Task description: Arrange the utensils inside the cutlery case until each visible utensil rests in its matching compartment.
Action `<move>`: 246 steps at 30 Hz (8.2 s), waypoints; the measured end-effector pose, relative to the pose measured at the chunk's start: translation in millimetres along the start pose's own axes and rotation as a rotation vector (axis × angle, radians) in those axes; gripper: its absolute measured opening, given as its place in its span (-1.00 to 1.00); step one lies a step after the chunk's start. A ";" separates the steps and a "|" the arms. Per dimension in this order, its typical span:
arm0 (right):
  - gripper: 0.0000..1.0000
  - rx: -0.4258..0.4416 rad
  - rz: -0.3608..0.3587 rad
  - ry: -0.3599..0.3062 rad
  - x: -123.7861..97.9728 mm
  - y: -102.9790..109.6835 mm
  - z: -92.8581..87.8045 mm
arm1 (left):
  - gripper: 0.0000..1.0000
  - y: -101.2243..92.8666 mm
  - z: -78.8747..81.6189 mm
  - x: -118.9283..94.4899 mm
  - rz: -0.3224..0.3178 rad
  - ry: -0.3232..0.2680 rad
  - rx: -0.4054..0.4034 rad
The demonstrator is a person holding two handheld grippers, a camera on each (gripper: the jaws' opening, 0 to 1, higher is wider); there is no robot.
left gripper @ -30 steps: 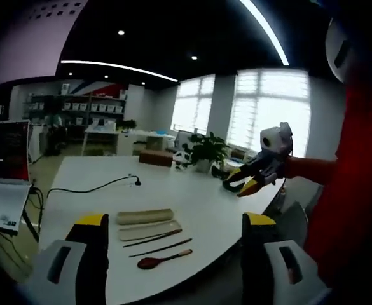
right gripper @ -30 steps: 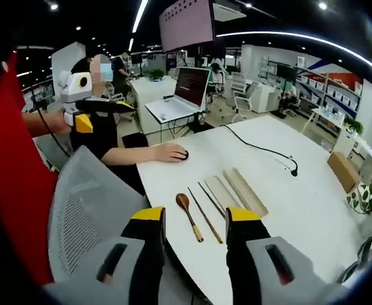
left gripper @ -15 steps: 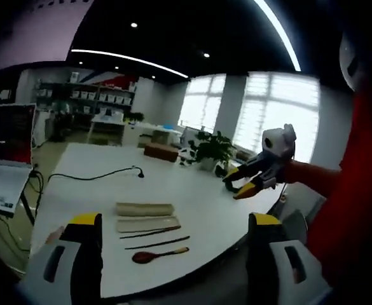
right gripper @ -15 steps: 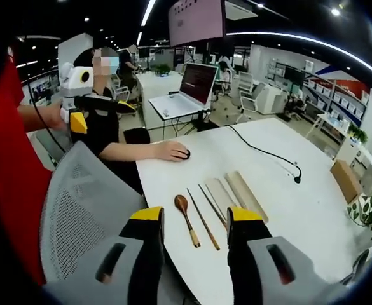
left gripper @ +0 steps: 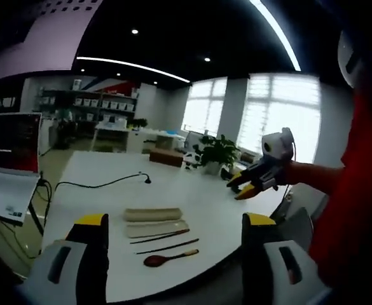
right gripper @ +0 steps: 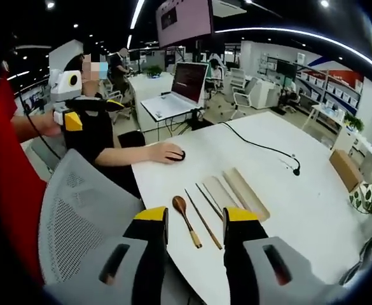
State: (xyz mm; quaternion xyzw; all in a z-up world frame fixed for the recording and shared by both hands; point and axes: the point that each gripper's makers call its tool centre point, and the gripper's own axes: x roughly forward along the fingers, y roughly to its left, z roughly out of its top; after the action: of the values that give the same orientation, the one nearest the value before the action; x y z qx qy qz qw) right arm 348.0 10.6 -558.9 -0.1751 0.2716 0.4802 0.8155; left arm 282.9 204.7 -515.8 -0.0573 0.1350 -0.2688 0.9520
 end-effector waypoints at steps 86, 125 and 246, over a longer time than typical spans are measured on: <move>-0.66 -0.105 0.055 0.259 97.4 -15.6 -81.6 | 0.66 4.9 -30.8 -17.0 0.065 0.127 0.002; -0.63 -0.190 0.156 0.385 123.7 -24.7 -93.3 | 0.65 0.1 -38.3 -25.7 0.091 0.126 -0.021; -0.63 -0.324 0.207 0.636 203.2 -29.0 -144.5 | 0.61 10.3 -42.9 -35.8 0.125 0.062 -0.079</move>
State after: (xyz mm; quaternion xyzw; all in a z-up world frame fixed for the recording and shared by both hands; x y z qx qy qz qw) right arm 413.3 57.6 -796.7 -0.4139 0.4480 0.5186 0.5992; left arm 246.4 230.7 -550.7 -0.0778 0.1781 -0.2047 0.9593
